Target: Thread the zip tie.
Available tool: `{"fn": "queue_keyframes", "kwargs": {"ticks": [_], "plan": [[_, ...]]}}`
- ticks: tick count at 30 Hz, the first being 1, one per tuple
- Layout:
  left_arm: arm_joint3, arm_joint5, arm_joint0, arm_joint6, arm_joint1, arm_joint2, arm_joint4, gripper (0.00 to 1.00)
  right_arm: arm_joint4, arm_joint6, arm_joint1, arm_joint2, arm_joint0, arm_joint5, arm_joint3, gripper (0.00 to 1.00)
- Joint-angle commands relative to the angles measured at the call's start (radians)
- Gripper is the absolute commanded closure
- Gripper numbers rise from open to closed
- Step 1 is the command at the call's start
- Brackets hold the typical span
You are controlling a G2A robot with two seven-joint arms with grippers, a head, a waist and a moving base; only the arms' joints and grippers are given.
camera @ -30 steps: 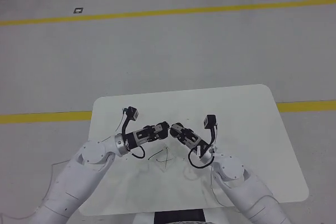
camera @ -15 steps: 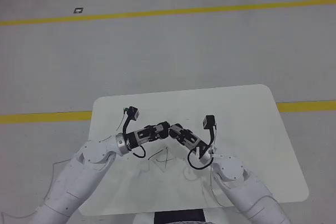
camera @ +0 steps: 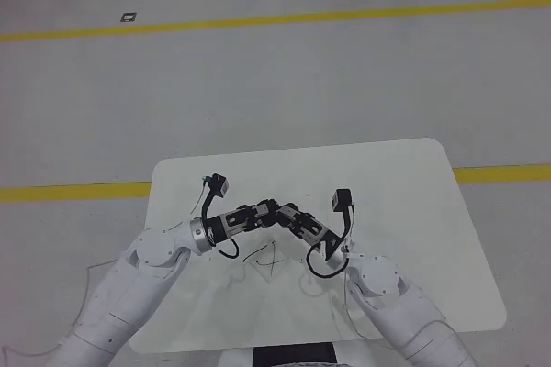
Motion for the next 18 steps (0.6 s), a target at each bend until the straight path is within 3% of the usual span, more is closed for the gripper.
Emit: {"fn": "queue_keyframes", "kwargs": {"ticks": [1,18], "plan": [[0.002,0.000,-0.001,-0.003,0.000,0.001,-0.004,0.74,0.003,0.004,0.000,0.001,-0.001,-0.005,-0.002,1.00],[0.003,0.023,-0.008,0.000,-0.003,0.008,0.001,0.82,0.019,0.025,-0.002,0.009,-0.006,-0.033,-0.007,1.00]]}}
